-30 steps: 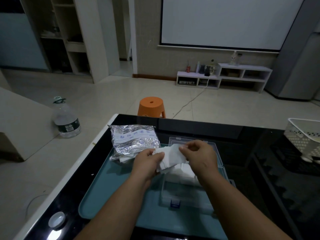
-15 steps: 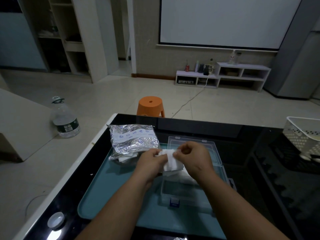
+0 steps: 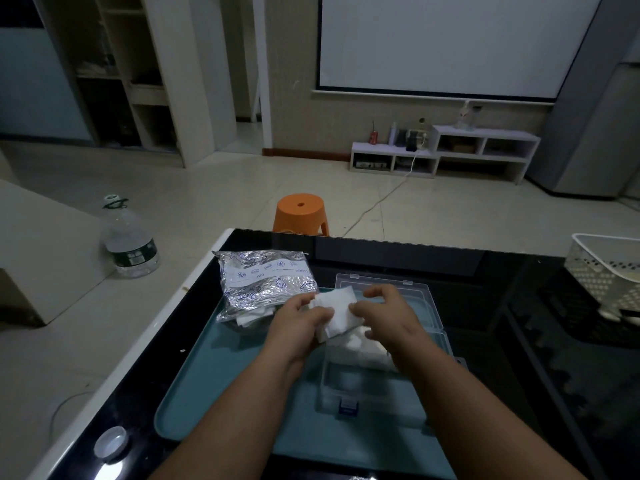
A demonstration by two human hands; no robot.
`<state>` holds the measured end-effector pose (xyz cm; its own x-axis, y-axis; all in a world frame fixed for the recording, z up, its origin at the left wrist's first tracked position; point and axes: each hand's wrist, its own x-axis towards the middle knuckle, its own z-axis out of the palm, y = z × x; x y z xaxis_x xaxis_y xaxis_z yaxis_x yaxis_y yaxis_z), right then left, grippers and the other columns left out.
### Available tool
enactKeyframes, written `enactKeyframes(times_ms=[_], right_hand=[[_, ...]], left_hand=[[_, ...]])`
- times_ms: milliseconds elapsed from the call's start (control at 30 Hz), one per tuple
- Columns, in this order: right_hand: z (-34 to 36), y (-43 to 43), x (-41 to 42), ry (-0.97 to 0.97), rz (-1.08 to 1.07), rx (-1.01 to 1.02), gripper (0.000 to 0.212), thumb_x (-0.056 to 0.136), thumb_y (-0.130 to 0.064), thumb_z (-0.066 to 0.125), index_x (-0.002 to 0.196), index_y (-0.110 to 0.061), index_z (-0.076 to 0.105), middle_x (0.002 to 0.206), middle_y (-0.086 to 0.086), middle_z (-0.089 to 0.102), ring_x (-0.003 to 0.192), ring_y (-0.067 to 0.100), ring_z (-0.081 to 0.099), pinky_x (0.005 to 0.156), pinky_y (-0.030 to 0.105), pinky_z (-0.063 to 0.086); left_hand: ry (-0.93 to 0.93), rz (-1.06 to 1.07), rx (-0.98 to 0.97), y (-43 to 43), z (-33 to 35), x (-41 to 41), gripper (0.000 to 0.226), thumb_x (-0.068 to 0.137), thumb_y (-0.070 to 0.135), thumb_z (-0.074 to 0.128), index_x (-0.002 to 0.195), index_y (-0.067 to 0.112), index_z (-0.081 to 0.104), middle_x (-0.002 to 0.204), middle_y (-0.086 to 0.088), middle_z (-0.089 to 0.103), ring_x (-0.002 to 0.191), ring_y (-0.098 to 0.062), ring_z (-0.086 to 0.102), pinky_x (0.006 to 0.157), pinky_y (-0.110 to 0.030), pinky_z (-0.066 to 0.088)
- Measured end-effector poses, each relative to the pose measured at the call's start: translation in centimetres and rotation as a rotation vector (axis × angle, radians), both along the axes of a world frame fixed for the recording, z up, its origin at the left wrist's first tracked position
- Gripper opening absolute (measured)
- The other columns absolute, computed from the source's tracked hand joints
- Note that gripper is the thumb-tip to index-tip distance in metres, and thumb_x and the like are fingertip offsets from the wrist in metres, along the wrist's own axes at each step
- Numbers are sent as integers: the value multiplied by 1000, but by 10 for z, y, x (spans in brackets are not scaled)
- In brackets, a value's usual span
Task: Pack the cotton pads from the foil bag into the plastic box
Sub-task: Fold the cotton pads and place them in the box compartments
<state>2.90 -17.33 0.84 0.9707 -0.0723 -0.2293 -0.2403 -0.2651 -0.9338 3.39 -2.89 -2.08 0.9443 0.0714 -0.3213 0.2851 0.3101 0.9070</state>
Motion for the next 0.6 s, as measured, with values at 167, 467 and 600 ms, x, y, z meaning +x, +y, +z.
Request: enactKeyframes(times_ms=[167, 467, 600], right_hand=[[3, 5, -3, 146, 19, 258, 37, 84, 2, 67, 103, -22, 46, 112, 27, 61, 86, 34, 71, 71, 38, 61], [20, 13, -14, 107, 108, 294, 34, 87, -4, 67, 108, -12, 43, 112, 12, 62, 91, 30, 70, 77, 39, 59], [17, 9, -12, -132, 113, -287, 28, 84, -31, 71, 91, -17, 48, 84, 2, 65, 61, 11, 55, 57, 27, 43]], left_hand=[[-37, 7, -79, 1, 2, 0, 32, 86, 4, 64, 117, 7, 60, 104, -17, 70, 83, -29, 68, 68, -35, 56], [29, -127, -613, 4, 8, -9, 55, 78, 31, 64, 118, -5, 57, 115, -27, 66, 99, -35, 67, 91, -44, 53], [16, -94, -615, 4, 8, -9, 47, 74, 8, 62, 118, -8, 55, 104, -25, 68, 87, -31, 71, 80, -42, 58]])
